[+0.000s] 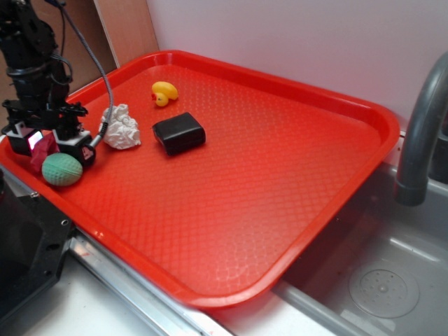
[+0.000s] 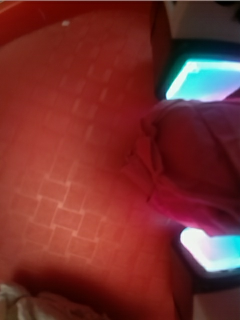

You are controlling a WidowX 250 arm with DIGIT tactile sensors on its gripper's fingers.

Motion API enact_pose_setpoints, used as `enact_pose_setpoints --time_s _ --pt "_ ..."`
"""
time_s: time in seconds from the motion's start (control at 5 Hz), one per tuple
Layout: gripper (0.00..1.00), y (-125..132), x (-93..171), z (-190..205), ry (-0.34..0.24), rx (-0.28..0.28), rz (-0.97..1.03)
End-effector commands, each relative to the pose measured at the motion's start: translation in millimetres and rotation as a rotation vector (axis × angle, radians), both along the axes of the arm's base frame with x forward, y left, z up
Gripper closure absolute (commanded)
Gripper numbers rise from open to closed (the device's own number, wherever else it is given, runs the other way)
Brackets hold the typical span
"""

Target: Grab the red paper.

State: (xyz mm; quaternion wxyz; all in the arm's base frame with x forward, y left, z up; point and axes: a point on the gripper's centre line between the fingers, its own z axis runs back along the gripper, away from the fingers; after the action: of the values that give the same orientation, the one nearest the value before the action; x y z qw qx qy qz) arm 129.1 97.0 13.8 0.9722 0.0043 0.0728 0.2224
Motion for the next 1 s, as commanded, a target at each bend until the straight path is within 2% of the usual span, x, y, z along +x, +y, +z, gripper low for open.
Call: enact_pose_setpoints --time_s 0.0,0.2,0.4,0.6,0.8 --pt "1.0 18.2 -62.1 8.2 0.024 -0.008 0.026" --pt "1.0 5.0 -46.8 48.8 -0.065 -0.012 -0.043" --pt "1.0 -20.6 -12.1 97.2 -0.181 0.009 -0.172" --pt "1.0 -52.2 19.5 138.2 -0.225 0.034 -0.244" --pt "1.0 -78.4 42.7 163.6 -0.22 0.002 -0.305"
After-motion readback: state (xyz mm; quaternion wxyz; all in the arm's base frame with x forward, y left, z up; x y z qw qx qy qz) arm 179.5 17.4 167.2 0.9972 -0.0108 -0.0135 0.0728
